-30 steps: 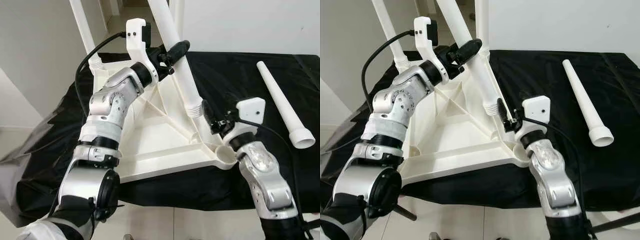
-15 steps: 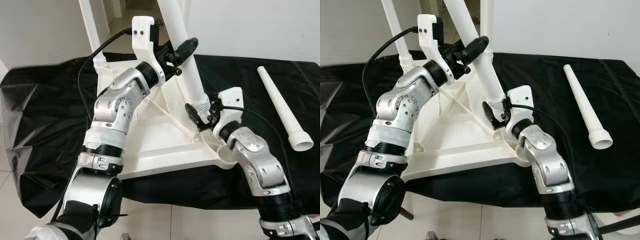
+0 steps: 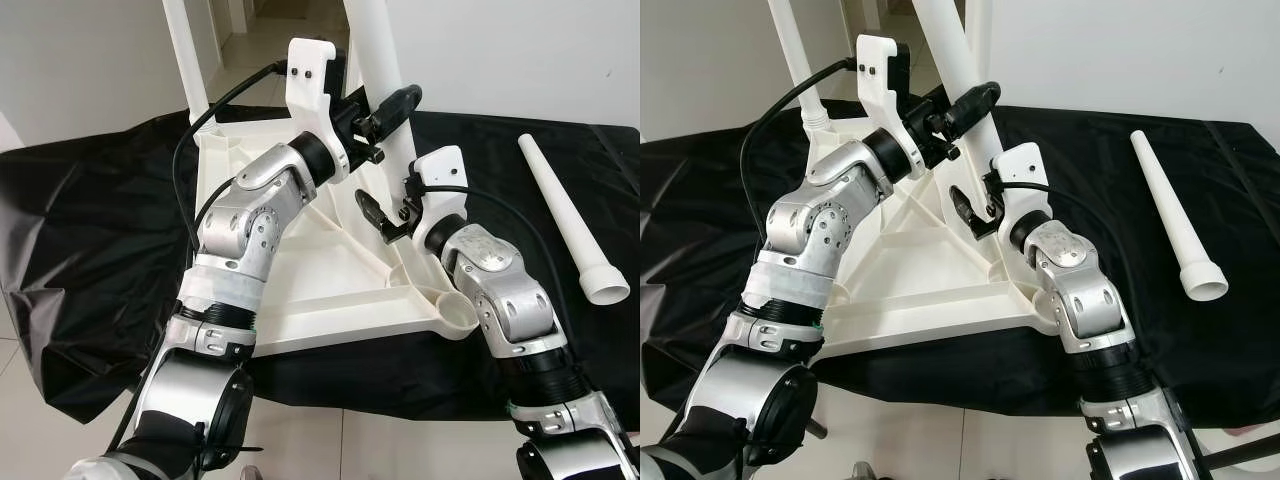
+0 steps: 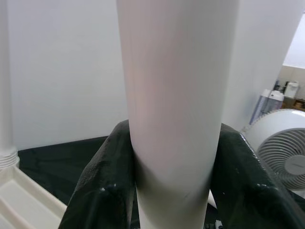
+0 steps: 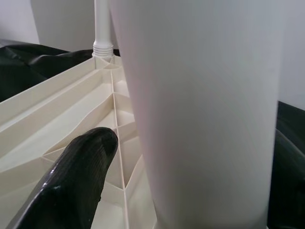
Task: Building children table
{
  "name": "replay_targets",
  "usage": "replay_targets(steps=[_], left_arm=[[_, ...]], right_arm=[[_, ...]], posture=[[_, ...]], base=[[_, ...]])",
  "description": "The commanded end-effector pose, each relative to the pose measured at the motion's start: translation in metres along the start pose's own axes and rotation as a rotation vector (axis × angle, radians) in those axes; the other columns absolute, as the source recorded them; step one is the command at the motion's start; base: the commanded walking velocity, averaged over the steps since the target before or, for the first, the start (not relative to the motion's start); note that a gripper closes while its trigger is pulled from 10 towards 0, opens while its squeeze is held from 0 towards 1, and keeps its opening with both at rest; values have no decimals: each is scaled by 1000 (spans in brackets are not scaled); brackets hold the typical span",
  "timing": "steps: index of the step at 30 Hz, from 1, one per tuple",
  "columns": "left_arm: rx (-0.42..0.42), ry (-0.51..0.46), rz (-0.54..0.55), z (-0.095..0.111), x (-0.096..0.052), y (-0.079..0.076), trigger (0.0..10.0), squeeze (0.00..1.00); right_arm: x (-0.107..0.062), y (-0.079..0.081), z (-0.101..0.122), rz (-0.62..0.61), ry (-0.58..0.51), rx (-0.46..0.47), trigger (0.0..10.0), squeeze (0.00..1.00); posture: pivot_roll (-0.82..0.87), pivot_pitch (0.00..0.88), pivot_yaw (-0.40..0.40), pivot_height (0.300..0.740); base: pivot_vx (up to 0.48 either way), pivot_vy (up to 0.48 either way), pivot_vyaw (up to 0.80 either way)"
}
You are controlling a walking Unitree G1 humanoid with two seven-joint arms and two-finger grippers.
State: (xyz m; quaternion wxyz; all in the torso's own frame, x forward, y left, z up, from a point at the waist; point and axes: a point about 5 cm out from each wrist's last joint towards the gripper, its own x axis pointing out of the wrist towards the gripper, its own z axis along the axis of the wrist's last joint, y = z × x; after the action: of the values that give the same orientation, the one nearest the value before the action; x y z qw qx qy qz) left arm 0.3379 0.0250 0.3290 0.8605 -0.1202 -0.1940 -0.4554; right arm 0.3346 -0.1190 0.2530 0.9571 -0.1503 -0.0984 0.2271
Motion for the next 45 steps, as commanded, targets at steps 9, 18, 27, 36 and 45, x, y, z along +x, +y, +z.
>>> replay_targets(steps=[9,18,27,36,45], left_arm=[[5,-7,-43,-1,1,-11,10000,0],[9,1,-46,-5,1,-15,10000,0],[14,-2,-44,-6,1,-15,10000,0],[26,-9,-39,-4,2,-16,10000,0],[53,-28,-46,3,1,-21,10000,0]], right_arm=[[5,8,2,41,32,-6,10000,0],[5,11,11,54,8,-35,10000,0],[2,14,13,65,23,-21,10000,0],[1,14,8,49,73,23,0,0],[1,11,1,-10,161,101,0,0]], posture=[[-9,93,28,740],[-12,91,28,740],[-20,86,26,740],[-20,85,24,740],[-18,93,23,740]], base=[[0,0,0],[0,0,0],[0,0,0],[0,0,0],[0,0,0]])
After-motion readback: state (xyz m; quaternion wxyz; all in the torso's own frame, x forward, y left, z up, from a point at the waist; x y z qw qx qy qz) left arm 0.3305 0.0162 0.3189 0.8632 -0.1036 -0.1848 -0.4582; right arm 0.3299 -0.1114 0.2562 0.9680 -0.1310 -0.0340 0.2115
